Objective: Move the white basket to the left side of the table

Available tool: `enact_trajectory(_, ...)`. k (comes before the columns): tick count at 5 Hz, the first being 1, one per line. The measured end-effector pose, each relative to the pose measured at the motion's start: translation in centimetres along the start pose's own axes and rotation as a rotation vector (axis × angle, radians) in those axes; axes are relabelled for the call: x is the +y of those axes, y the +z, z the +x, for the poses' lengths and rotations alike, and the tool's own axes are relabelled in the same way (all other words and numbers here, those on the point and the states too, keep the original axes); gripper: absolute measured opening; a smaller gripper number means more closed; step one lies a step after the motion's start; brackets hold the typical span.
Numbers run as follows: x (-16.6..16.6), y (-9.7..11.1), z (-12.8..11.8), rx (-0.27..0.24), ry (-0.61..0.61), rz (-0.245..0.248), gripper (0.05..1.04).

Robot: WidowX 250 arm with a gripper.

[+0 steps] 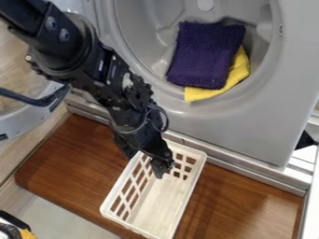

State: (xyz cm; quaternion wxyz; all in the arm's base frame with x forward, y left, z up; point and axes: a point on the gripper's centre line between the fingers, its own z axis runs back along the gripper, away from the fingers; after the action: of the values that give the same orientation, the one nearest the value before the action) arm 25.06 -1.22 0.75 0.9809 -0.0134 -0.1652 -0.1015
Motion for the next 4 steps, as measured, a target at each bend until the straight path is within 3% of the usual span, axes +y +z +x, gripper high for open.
enact_trajectory(1,-0.2,-0.2,-0.2,0.015,0.009,-0.005,1.000)
enact_trajectory(3,-5.2,2.1,1.2,-0.045,-0.027,-0.084,1.000)
enact_trajectory(4,-6.2,2.5,1.2,0.000,-0.016,-0.094,1.000)
